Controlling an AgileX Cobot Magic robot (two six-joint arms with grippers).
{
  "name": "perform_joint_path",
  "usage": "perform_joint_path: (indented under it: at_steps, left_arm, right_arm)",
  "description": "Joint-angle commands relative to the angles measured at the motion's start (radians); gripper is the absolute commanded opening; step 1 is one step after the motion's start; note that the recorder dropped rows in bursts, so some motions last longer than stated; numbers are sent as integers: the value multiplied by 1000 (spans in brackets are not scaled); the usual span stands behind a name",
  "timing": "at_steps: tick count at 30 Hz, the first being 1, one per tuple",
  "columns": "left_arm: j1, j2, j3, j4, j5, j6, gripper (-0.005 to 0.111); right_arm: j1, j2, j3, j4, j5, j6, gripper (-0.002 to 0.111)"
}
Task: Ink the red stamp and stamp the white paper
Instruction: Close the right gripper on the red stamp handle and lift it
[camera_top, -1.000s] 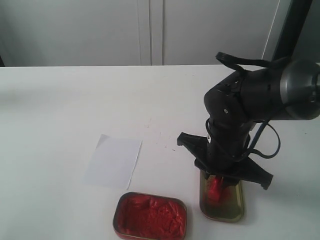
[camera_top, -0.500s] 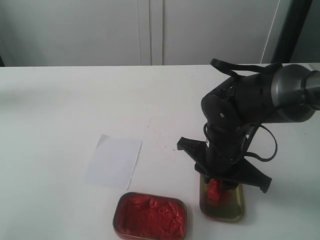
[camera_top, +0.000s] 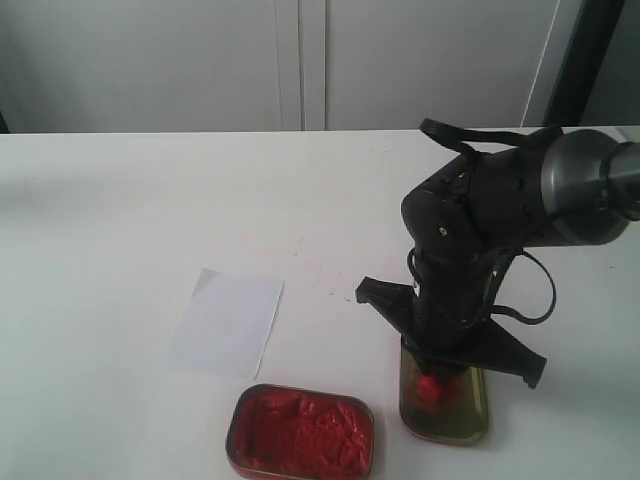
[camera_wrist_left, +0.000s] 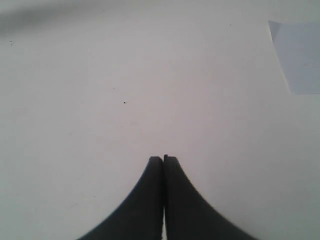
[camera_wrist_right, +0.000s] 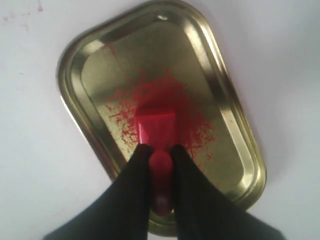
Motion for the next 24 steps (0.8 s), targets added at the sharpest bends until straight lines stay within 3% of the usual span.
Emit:
perform_joint_path:
  at_steps: [1,11,24]
  left_arm:
    - [0,-5,10,4,17,0,0]
    - [0,-5,10,4,17,0,0]
    - [0,-5,10,4,17,0,0]
  right_arm:
    - [1,-18,1,-9,18,4,0]
    - [1,-109,1,-11,-59,-189,0]
    - [81,-160,-1,33,-84,-785,0]
